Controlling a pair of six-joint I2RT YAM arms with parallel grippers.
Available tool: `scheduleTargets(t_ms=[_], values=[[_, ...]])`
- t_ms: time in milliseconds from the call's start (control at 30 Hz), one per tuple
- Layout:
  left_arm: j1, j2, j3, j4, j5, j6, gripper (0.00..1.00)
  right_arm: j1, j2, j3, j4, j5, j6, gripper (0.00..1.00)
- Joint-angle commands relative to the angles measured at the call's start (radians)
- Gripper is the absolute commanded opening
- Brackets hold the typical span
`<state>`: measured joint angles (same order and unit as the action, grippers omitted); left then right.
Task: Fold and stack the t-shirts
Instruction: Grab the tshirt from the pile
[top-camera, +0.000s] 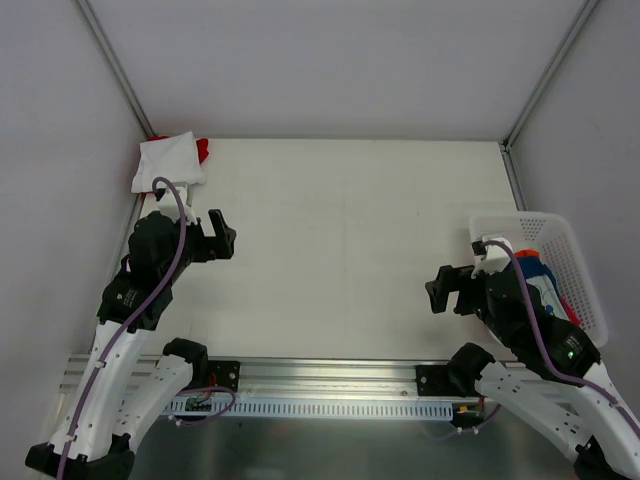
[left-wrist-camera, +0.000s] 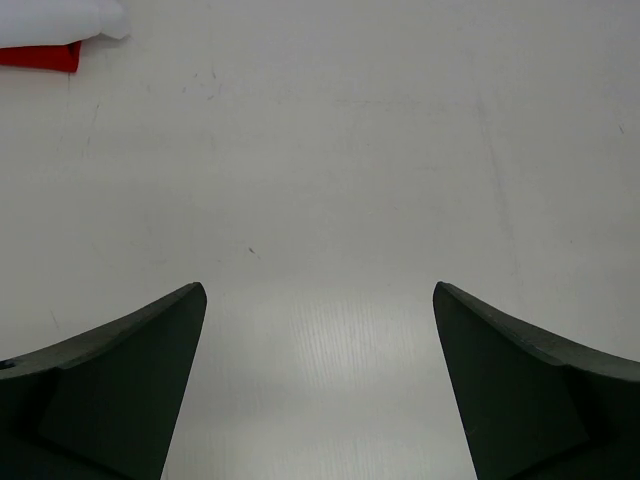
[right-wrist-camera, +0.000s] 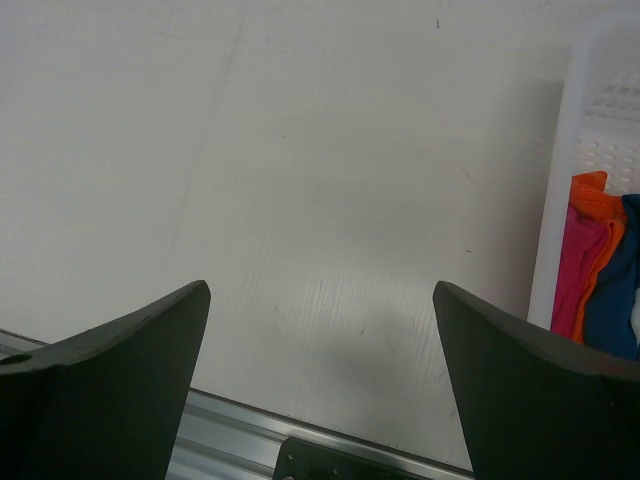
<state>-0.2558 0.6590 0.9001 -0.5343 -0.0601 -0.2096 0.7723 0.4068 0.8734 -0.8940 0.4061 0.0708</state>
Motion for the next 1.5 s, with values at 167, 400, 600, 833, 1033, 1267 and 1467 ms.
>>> scheduleTargets(t_ms=[167,400,600,833,1033,1267,1467], values=[[-0.005,-0.015,-0.006,0.013,0.032,-0.022,0.99,0.005,0.007,-0.002,0.024,-0.004,-0.009,1.00],[-0.003,0.024,-0.006,0.013,0.083,0.006,0.99,0.008,0.017,-0.002,0.024,0.007,-0.003,0.99],[-0.003,0.027,-0.024,0.069,0.395,0.026,0.99,0.007,0.085,-0.004,0.148,-0.529,-0.015,1.00],[-0.003,0.011,-0.044,0.086,0.402,0.032,0.99,0.005,0.338,0.313,-0.306,0.218,0.192,1.00],[-0.003,-0.007,-0.047,0.088,0.397,0.030,0.99,-0.095,0.494,0.383,-0.493,0.501,0.261,1.00],[-0.003,-0.029,-0.055,0.088,0.396,0.029,0.99,-0.396,0.437,0.204,-0.278,0.298,0.190,0.99],[-0.005,-0.030,-0.055,0.088,0.413,0.024,0.99,-0.706,0.471,-0.002,-0.026,0.025,0.156,0.99]])
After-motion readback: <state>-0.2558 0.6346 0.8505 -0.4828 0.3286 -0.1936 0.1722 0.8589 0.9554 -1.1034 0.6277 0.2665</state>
